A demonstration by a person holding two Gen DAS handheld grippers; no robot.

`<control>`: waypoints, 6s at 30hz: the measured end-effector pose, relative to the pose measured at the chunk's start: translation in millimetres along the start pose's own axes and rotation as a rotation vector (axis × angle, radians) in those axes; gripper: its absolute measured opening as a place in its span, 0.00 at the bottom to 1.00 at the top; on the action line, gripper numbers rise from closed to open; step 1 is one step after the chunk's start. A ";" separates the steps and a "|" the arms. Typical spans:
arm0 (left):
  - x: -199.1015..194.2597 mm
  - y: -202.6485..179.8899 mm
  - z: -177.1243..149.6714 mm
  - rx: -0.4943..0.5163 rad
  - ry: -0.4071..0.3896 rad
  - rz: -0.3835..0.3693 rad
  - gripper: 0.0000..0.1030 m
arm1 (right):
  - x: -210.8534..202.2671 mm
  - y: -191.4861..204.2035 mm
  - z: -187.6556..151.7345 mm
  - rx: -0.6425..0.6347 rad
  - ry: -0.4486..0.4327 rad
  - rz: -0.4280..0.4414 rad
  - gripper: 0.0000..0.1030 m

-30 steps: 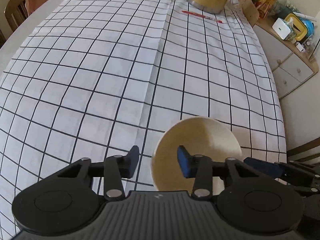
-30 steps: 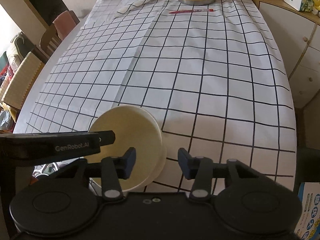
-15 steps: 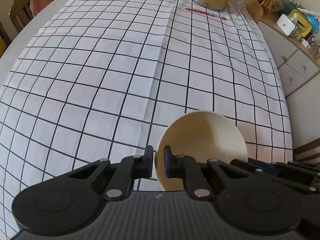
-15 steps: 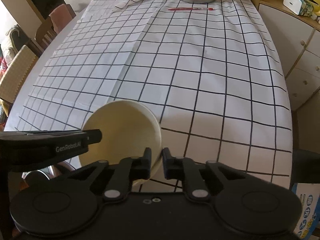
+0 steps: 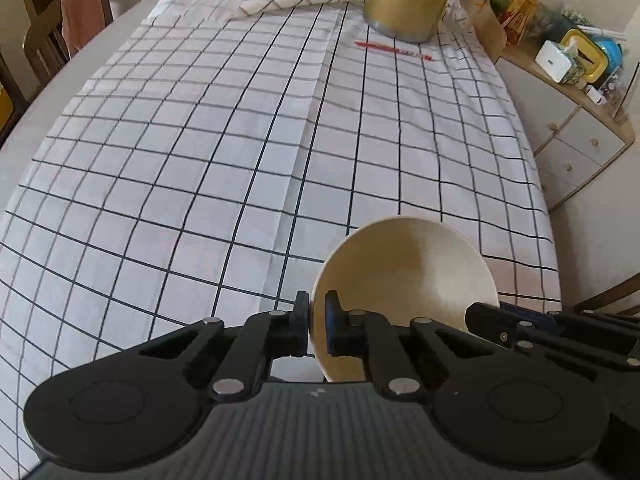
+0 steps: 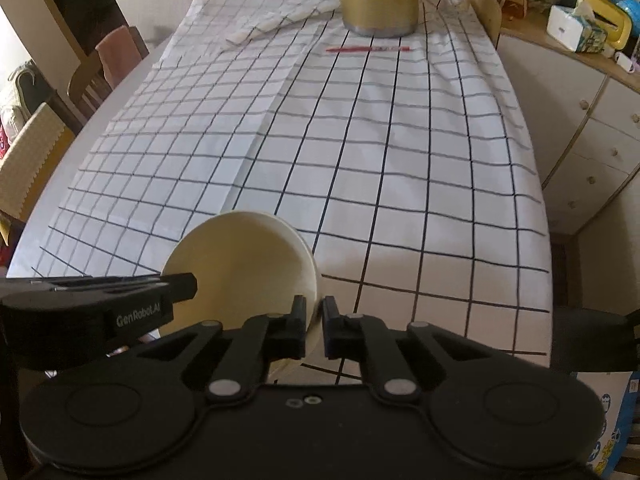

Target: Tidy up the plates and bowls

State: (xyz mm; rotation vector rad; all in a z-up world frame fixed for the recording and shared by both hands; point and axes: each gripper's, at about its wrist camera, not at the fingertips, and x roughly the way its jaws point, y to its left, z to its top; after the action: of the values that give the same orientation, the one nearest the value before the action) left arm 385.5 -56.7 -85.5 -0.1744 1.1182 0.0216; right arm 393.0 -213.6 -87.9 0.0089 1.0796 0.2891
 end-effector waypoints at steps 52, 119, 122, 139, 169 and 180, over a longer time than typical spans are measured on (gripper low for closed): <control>-114.8 80.7 -88.4 -0.018 -0.007 0.077 0.07 | -84.0 117.2 -68.8 -0.177 0.002 0.063 0.08; -118.0 116.8 -117.6 -0.074 -0.080 -0.054 0.11 | -80.4 112.4 -77.0 -0.215 -0.010 0.172 0.49; -127.4 116.1 -122.6 -0.061 -0.101 -0.051 0.12 | -89.2 113.8 -78.6 -0.233 -0.037 0.180 0.56; -168.9 112.6 -151.6 -0.028 -0.202 -0.053 0.75 | -126.1 98.9 -91.6 -0.272 -0.118 0.224 0.81; -78.1 145.4 -184.0 -0.251 -0.102 0.042 0.75 | -23.6 39.7 -85.7 -0.291 -0.029 0.158 0.76; -62.0 142.9 -176.1 -0.272 -0.068 0.013 0.51 | 6.1 40.9 -78.1 -0.277 0.040 0.188 0.48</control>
State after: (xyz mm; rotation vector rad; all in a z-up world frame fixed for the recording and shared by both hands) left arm 186.2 62.2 -123.2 -0.4070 1.0458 0.1903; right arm 318.4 -183.2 -124.4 -0.1441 1.0729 0.6087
